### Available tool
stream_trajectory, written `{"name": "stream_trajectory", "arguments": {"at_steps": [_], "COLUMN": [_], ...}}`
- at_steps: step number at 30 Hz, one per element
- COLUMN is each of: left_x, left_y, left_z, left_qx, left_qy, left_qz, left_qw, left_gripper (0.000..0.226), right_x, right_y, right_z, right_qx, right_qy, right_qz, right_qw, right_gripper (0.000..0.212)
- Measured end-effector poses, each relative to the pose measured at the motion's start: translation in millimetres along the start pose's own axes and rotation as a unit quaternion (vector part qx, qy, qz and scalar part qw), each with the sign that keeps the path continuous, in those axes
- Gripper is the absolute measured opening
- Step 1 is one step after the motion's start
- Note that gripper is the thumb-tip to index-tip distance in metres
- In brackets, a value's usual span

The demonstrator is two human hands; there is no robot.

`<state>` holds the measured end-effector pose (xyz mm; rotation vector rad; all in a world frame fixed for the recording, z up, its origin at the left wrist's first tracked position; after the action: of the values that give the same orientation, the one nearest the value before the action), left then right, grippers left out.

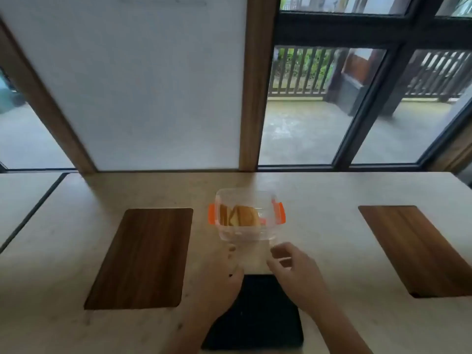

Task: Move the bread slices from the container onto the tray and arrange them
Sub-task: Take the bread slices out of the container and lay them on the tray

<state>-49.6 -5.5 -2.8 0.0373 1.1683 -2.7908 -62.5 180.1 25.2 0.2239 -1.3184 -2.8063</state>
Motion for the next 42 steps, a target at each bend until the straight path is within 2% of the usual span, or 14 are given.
{"name": "stream_trajectory", "arguments": {"at_steps": [2, 5, 7, 9, 14, 20, 23, 26, 27, 30, 33, 35, 38, 42], "left_x": [24.9, 64.8, 97.3, 133.5, 201.8, 250.1, 254.6, 262.3, 266.2, 274.4, 280.4, 285.3, 293.8, 294.6], "left_y": [-4.3, -19.9, -24.3, -29.9, -33.5, -13.1, -2.6, 0.2, 2.9, 22.4, 27.7, 24.6, 20.3, 22.8], "left_z": [0.6, 1.0, -2.0, -4.2, -24.6, -47.7, -49.7, -48.4, -52.4, -71.2, -82.3, -88.3, -94.0, -100.6], "left_qx": [0.002, -0.018, -0.061, -0.066, 0.006, 0.153, 0.289, 0.312, 0.337, 0.475, 0.503, 0.52, 0.507, 0.466], "left_qy": [-0.002, 0.015, 0.047, 0.033, 0.034, 0.055, 0.045, 0.028, 0.05, 0.152, 0.186, 0.189, 0.177, 0.178], "left_qz": [-0.001, -0.05, -0.024, -0.006, 0.009, 0.001, -0.083, -0.171, -0.177, -0.128, -0.093, -0.102, -0.107, -0.145], "left_qw": [1.0, 0.998, 0.997, 0.997, 0.999, 0.987, 0.953, 0.934, 0.923, 0.857, 0.839, 0.827, 0.837, 0.855], "left_gripper": [0.032, 0.027, 0.034, 0.037, 0.041, 0.03, 0.025, 0.01, 0.011, 0.019, 0.016, 0.019, 0.015, 0.007], "right_x": [24.5, 67.7, 97.6, 125.5, 186.8, 233.3, 248.6, 268.8, 273.9, 284.8, 296.1, 300.9, 296.8, 297.9], "right_y": [3.8, 10.7, 15.0, 15.8, 4.9, -20.5, -34.7, -49.7, -54.2, -67.7, -82.1, -94.6, -108.8, -111.4], "right_z": [-0.1, 0.0, 0.0, 0.8, -5.6, -25.2, -35.4, -46.2, -51.9, -80.0, -109.6, -121.6, -121.9, -127.0], "right_qx": [0.015, 0.018, 0.012, 0.006, -0.007, -0.077, -0.164, -0.179, -0.174, -0.201, -0.226, -0.229, -0.195, -0.215], "right_qy": [0.003, 0.011, 0.024, 0.041, 0.081, 0.107, 0.141, 0.164, 0.177, 0.251, 0.296, 0.292, 0.236, 0.219], "right_qz": [-0.006, 0.004, 0.002, -0.004, -0.016, -0.02, -0.009, -0.023, -0.033, -0.049, -0.063, -0.085, -0.126, -0.097], "right_qw": [1.0, 1.0, 1.0, 0.999, 0.997, 0.991, 0.976, 0.97, 0.968, 0.946, 0.926, 0.925, 0.944, 0.947], "right_gripper": [0.013, 0.012, 0.015, 0.012, 0.019, 0.034, 0.033, 0.035, 0.037, 0.044, 0.049, 0.06, 0.094, 0.12]}}
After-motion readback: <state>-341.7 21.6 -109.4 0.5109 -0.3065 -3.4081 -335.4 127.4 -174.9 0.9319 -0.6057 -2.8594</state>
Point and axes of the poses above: each hand's wrist, its own x-axis towards the middle knuckle, its own z-axis out of the back of the hand, y = z × x, the point moved 5 cm from there along x, towards the middle knuckle, and after that the axes turned 1 degree about y, right-handed, at the moved point
